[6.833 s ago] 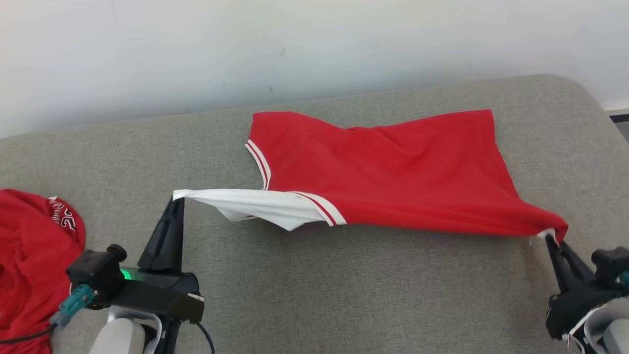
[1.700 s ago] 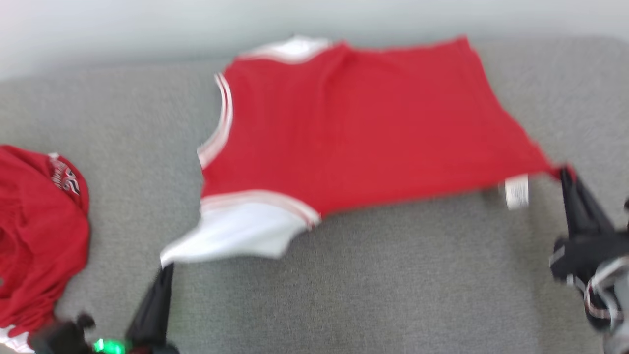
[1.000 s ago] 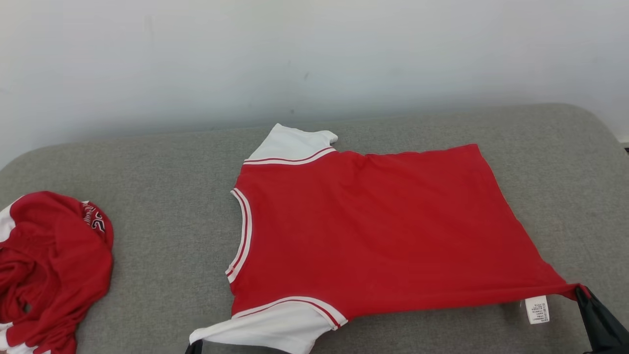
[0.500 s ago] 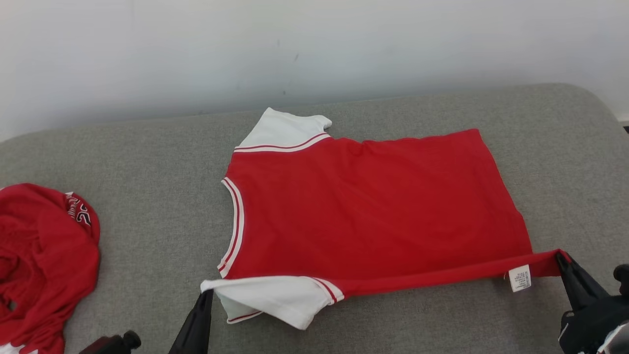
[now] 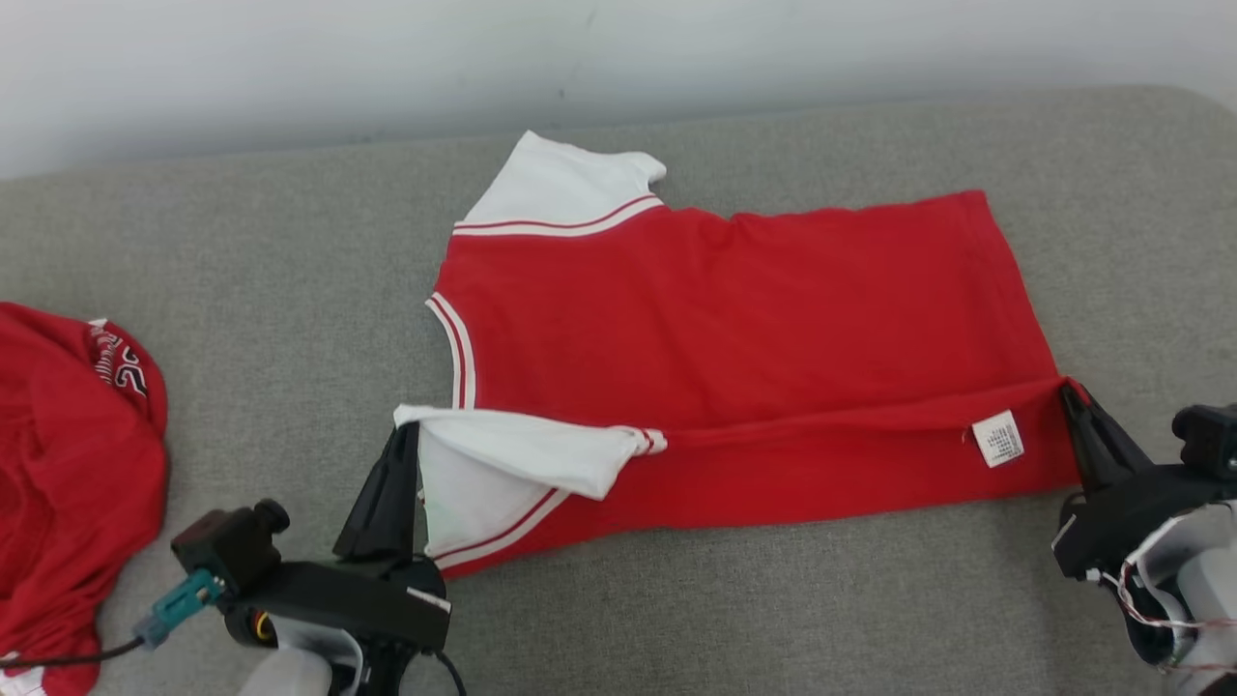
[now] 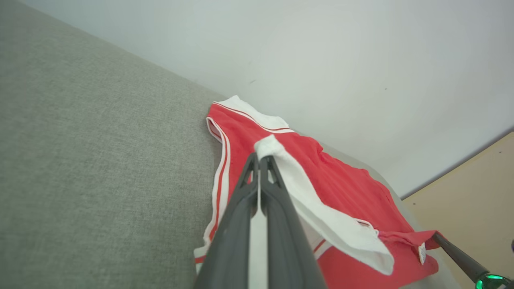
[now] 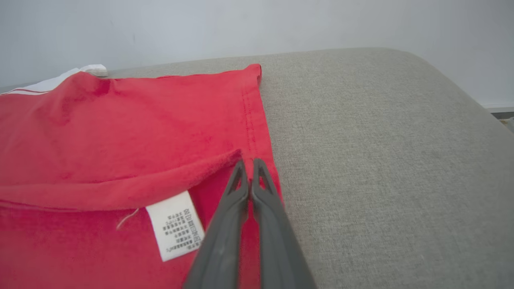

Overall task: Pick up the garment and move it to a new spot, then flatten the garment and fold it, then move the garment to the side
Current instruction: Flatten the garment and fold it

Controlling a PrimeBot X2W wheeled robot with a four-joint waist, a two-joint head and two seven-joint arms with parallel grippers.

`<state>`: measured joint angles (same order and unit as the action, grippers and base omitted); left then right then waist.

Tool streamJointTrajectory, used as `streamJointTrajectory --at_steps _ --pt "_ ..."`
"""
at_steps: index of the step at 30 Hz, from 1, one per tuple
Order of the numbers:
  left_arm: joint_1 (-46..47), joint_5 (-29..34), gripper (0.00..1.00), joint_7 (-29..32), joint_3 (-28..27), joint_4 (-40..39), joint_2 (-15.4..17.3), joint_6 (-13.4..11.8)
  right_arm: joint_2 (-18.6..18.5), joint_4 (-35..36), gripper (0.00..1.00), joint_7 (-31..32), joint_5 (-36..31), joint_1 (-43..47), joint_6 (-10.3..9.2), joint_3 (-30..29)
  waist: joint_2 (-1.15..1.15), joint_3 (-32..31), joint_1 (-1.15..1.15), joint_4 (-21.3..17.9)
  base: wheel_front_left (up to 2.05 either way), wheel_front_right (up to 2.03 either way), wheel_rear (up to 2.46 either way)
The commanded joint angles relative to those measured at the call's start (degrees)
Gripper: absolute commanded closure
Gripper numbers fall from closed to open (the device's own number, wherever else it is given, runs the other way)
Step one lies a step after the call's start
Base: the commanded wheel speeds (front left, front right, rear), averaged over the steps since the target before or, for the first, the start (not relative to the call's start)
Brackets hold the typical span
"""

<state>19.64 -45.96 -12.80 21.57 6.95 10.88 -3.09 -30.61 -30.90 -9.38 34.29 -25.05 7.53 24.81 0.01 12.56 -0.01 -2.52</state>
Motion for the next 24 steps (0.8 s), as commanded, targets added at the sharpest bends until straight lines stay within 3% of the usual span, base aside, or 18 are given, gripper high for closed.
streamJointTrajectory --at_steps 1,2,3,4,5,6,7,10,13,19,24 --pt "1.09 1.01 1.0 -0.63 -0.13 0.98 0.0 0.5 0.39 -0.96 1.0 -0.89 0.33 -1.12 -0.07 0.81 -0.01 1.69 0.01 -0.09 0.0 0.0 0.0" --pt "1.82 1.5 1.0 -0.93 -0.14 2.03 -0.07 0.77 0.66 -2.02 1.0 -1.5 0.63 -2.02 -0.08 1.49 -0.01 2.03 0.01 -0.12 0.0 0.0 0.0" --pt "2.49 2.03 0.99 -1.07 0.13 2.92 -0.17 1.04 0.86 -3.07 0.87 -2.14 0.74 -3.0 -0.08 2.11 -0.01 2.43 0.01 -0.17 0.0 0.0 0.0" --pt "3.07 2.31 0.63 -1.35 0.17 3.81 -0.52 1.32 1.11 -4.01 0.53 -2.82 0.97 -3.86 -0.07 2.7 -0.01 2.71 0.01 -0.2 0.0 0.0 0.0" --pt "3.59 2.65 0.51 -1.57 0.0 4.57 -0.94 1.6 1.36 -4.95 0.02 -3.49 0.99 -4.7 -0.07 3.17 -0.01 3.07 0.01 -0.26 0.0 0.0 0.0" --pt "4.07 2.96 0.15 -1.69 -0.18 5.37 -1.22 1.8 1.55 -5.73 0.0 -4.19 0.73 -5.45 -0.07 3.4 -0.01 3.29 0.01 -0.3 0.0 0.0 0.0" --pt "4.41 3.1 0.0 -1.95 -0.55 5.96 -1.54 2.15 1.83 -6.6 0.0 -4.8 0.6 -6.13 -0.08 3.38 -0.01 3.5 0.01 -0.37 0.0 0.0 0.0" --pt "5.07 4.77 0.0 -2.26 -1.6 7.19 -2.28 2.85 2.26 -7.94 0.0 -5.78 -0.69 -7.6 -0.08 2.74 -0.01 3.77 0.01 -0.56 0.0 0.0 0.0" --pt "5.21 7.43 0.0 -2.44 -3.61 6.17 -2.78 3.42 3.34 -4.06 0.0 -5.84 -3.62 -7.59 -0.08 -3.11 -0.01 3.91 0.01 -0.8 0.0 0.0 0.0" --pt "0.44 11.77 0.0 -2.39 -8.01 2.92 -4.69 4.96 6.64 3.45 0.0 -5.85 -7.86 1.0 -0.07 -12.39 -0.01 2.84 0.01 -0.91 0.0 0.0 0.0" --pt "-5.62 10.58 0.0 -2.08 -8.14 1.17 -5.18 4.66 8.97 7.54 0.0 -5.85 -7.49 8.76 -0.07 -18.0 -0.01 1.46 0.01 -1.05 0.0 0.0 0.0"
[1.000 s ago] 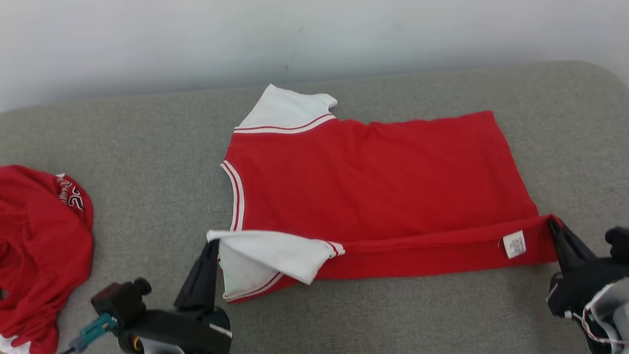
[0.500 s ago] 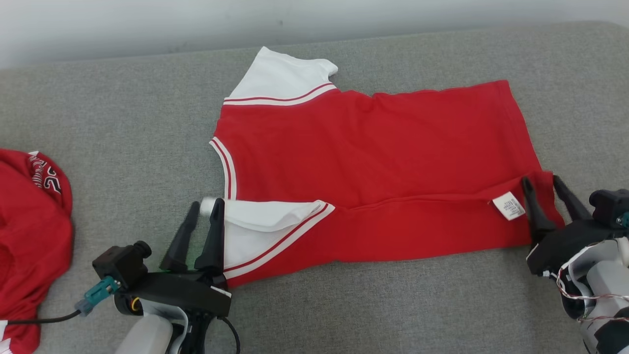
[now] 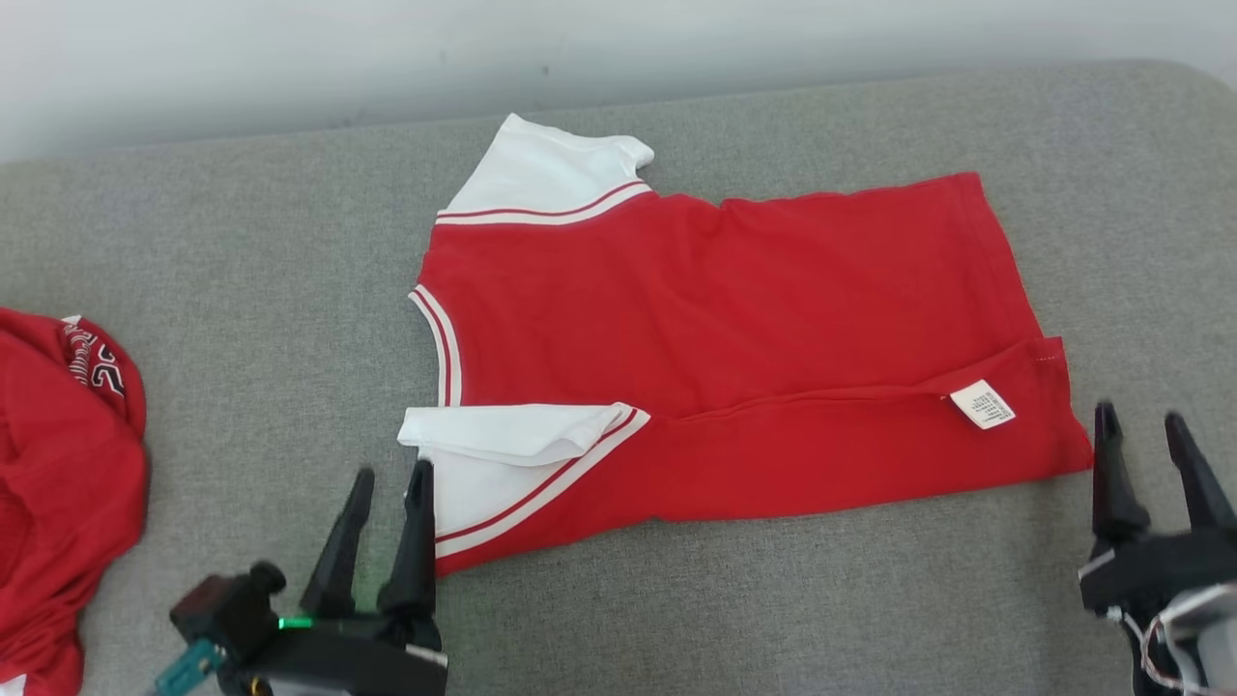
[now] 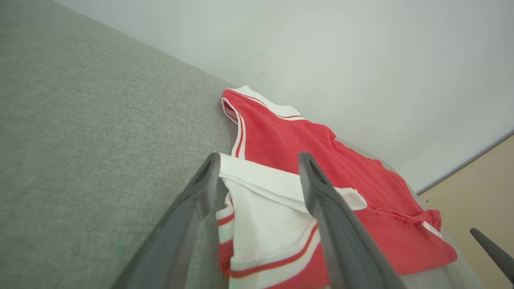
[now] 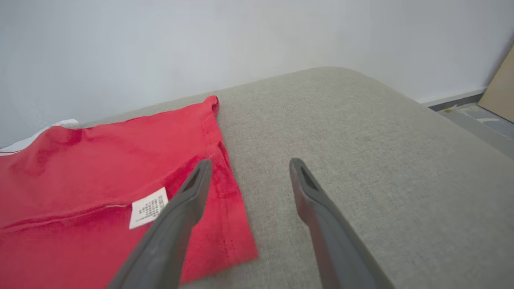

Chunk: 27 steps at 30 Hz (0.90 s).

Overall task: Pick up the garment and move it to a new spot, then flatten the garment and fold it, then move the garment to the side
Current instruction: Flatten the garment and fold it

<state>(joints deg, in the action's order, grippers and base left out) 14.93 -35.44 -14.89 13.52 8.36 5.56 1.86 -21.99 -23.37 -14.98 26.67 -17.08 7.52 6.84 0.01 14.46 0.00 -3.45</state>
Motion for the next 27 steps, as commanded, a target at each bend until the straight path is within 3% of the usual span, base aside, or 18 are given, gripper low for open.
streamJointTrajectory --at_steps 1,10,13,24,25,26,27 --pt "-2.07 -0.1 0.0 0.34 -0.07 -0.75 0.22 -0.56 0.59 0.35 0.0 -0.25 0.39 1.79 -0.06 -0.68 -0.01 -0.64 0.0 -0.19 0.0 0.0 0.0" --pt "-7.33 -2.77 0.0 5.0 0.42 -2.54 -0.04 -3.36 1.96 -1.46 0.0 -0.26 5.19 3.11 -0.06 -0.47 -0.01 -1.34 0.0 -0.31 0.0 0.0 0.0" --pt "-6.56 -3.63 0.0 7.33 1.39 -2.03 -0.29 -3.17 1.69 -2.7 0.0 -0.26 6.2 2.35 -0.06 0.79 -0.01 -1.04 0.0 0.03 0.0 0.0 0.0" --pt "-1.8 -4.07 0.0 13.76 3.41 6.35 -1.09 -6.83 2.37 -8.08 0.0 -0.26 8.16 -1.33 -0.06 4.29 -0.01 0.31 0.0 -0.18 0.0 0.0 0.0" --pt "-1.65 -4.09 0.13 14.24 3.81 6.75 -1.17 -6.83 2.48 -8.72 0.0 -0.26 8.49 -1.65 -0.06 4.57 -0.01 0.34 0.0 -0.21 0.0 0.0 0.0" --pt "-1.64 -4.09 0.45 14.41 4.07 6.96 -1.22 -6.82 2.75 -9.48 0.0 -0.26 8.75 -1.82 -0.06 4.76 -0.01 0.33 0.0 -0.24 0.0 0.0 0.0" --pt "-1.59 -4.09 0.85 14.42 4.28 7.06 -1.27 -6.74 2.88 -10.11 0.0 -0.26 9.0 -2.03 -0.06 4.97 -0.01 0.29 0.0 -0.28 0.0 0.0 0.0"
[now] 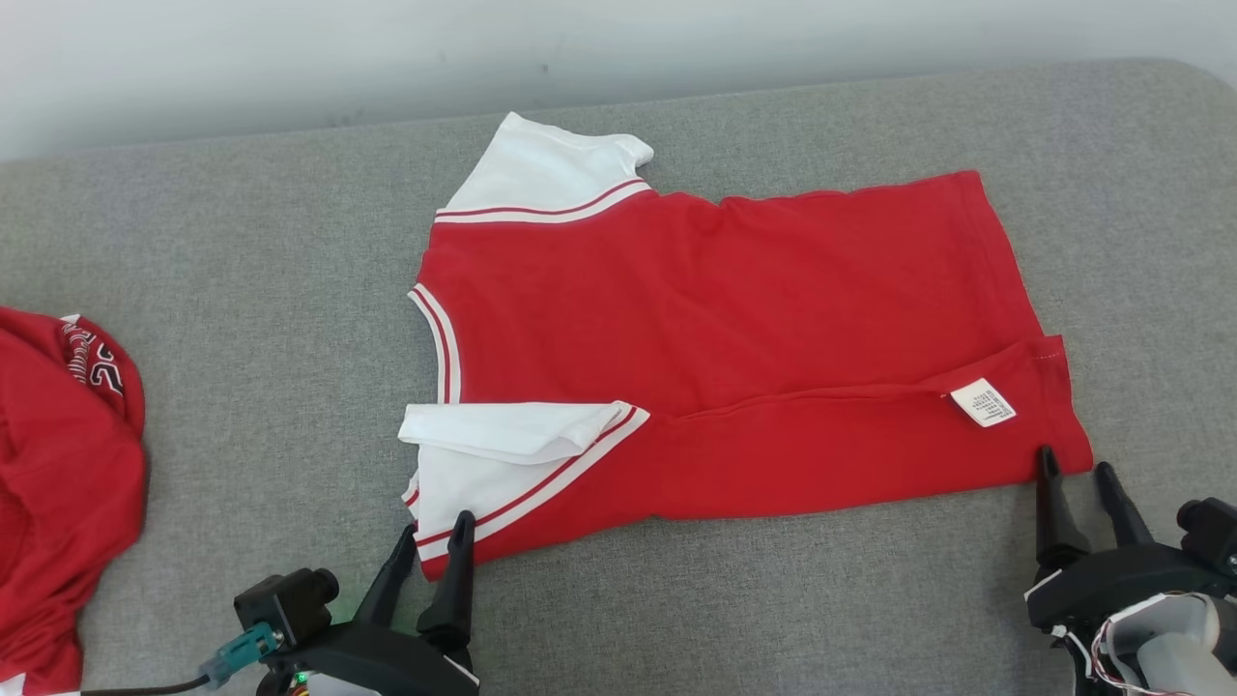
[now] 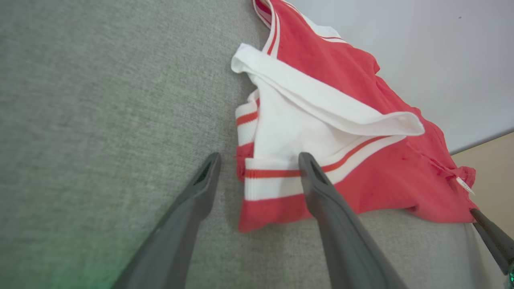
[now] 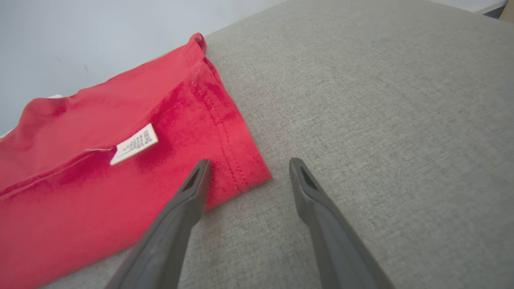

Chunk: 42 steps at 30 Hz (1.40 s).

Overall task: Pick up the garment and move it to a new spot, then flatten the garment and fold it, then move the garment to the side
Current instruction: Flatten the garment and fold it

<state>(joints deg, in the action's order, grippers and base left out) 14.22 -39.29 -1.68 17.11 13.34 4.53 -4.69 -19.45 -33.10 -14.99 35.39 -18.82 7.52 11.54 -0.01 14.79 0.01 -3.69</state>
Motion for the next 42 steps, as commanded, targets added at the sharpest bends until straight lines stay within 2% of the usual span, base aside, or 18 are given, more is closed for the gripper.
streamJointTrajectory --at_steps 1,7,8,9,10,11,12,13,20,28,42 --pt "-0.92 -0.23 1.0 1.2 0.94 2.04 -0.27 0.07 0.51 -0.95 0.0 -0.25 0.72 -0.51 -0.06 0.4 0.01 -0.1 -0.01 -0.06 0.0 0.0 0.0" --pt "-2.02 -0.29 1.0 0.44 1.67 0.05 0.33 1.65 0.57 -3.64 0.0 -0.12 2.86 -1.31 -0.06 1.47 0.01 -0.53 -0.01 0.24 0.0 0.0 0.0" --pt "-2.2 -0.35 1.0 0.17 1.7 -0.35 0.46 1.77 0.64 -3.87 0.11 -0.12 3.5 -1.32 -0.06 1.32 0.01 -0.64 -0.01 0.26 0.0 0.0 0.0" --pt "-2.36 -0.33 1.0 -0.16 1.63 -0.69 0.61 1.9 0.67 -4.01 0.36 -0.12 3.83 -1.36 -0.06 1.31 0.01 -0.74 -0.01 0.29 0.0 0.0 0.0" --pt "-2.57 -0.34 1.0 -0.21 1.61 -1.05 0.79 2.09 0.63 -4.11 0.52 -0.12 4.24 -1.5 -0.06 1.52 0.01 -0.84 -0.01 0.3 0.0 0.0 0.0" --pt "-2.85 -0.54 1.0 -0.4 1.59 -1.41 0.84 2.2 0.51 -4.23 0.6 -0.12 4.7 -1.73 -0.06 1.64 0.01 -0.92 -0.01 0.31 0.0 0.0 0.0" --pt "-2.97 -0.56 1.0 -0.65 1.5 -1.71 0.91 2.28 0.34 -4.34 0.87 -0.12 4.93 -1.94 -0.06 1.74 0.01 -1.0 -0.01 0.31 0.0 0.0 0.0" --pt "-3.01 -0.64 1.0 -0.68 1.49 -1.89 1.05 2.35 0.25 -4.49 1.0 -0.13 5.26 -2.03 -0.06 2.05 0.01 -1.08 -0.01 0.33 0.0 0.0 0.0" --pt "-3.04 -0.99 1.0 -0.45 1.74 -2.78 1.35 2.6 -0.96 -4.91 1.0 -0.13 6.03 -1.65 -0.06 4.23 0.01 -1.92 -0.01 0.49 0.0 0.0 0.0" --pt "-4.7 -1.5 1.0 0.41 1.6 -5.41 2.3 2.07 -3.31 -1.94 1.0 -0.14 6.21 1.47 -0.07 4.96 0.01 -3.37 -0.01 0.07 0.0 0.0 0.0" --pt "-14.26 -2.2 1.0 4.93 2.63 -16.95 4.8 -1.94 -9.11 7.54 1.0 -0.14 7.07 12.87 -0.07 4.72 0.01 -5.73 -0.01 0.09 0.0 0.0 0.0"
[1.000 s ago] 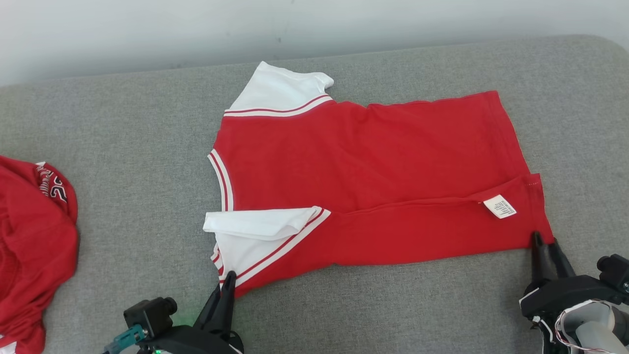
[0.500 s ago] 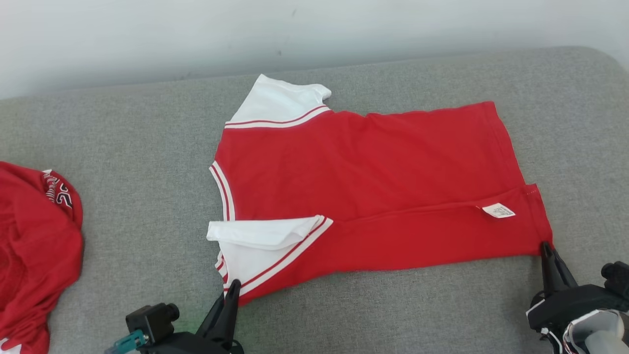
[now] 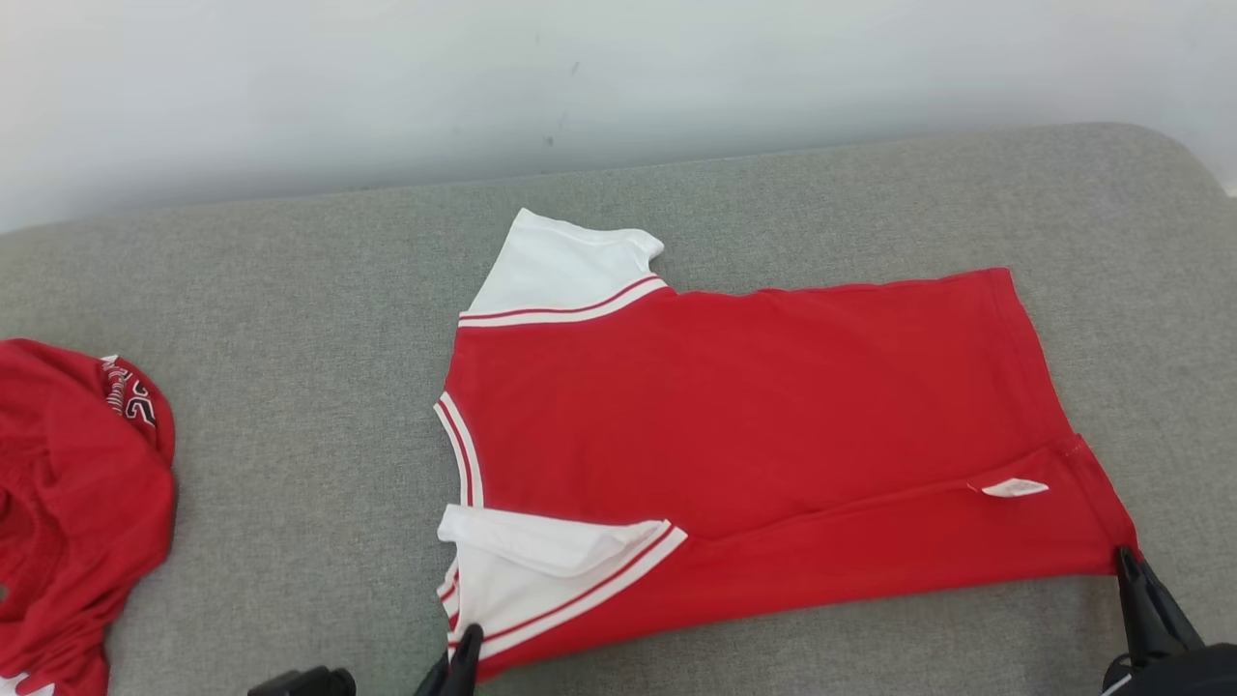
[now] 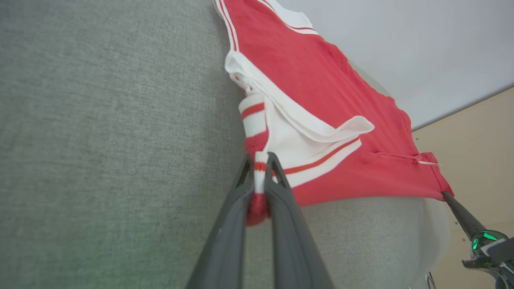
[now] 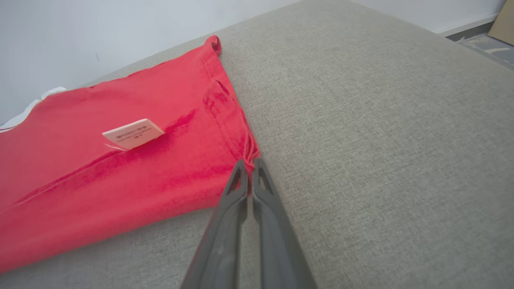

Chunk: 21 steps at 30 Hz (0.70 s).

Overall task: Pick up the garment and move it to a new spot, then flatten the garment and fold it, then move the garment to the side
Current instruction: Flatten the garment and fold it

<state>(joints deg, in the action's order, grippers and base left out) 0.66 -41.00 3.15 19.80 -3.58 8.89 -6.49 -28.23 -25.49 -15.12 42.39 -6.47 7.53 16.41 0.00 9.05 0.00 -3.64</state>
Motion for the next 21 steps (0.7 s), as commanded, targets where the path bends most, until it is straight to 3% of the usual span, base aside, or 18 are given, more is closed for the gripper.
streamJointTrajectory --at_steps 1,8,21 --pt "-1.35 -0.65 1.0 0.44 0.1 -0.69 0.6 -0.4 -0.51 0.58 1.0 -0.02 -0.3 1.18 -0.08 -0.29 0.0 0.04 0.0 0.13 0.0 0.0 0.0" --pt "-4.29 -0.89 1.0 2.59 1.55 -3.66 0.39 -2.02 -1.16 4.41 1.0 -0.01 -2.08 4.52 -0.08 -1.43 0.0 1.75 0.0 0.82 0.0 0.0 0.0" --pt "-4.39 -0.72 1.0 1.44 1.74 -1.81 -0.28 -2.52 -1.33 5.2 1.0 -0.01 -2.54 6.48 -0.07 -0.92 0.0 1.57 0.0 1.56 0.0 0.0 0.0"
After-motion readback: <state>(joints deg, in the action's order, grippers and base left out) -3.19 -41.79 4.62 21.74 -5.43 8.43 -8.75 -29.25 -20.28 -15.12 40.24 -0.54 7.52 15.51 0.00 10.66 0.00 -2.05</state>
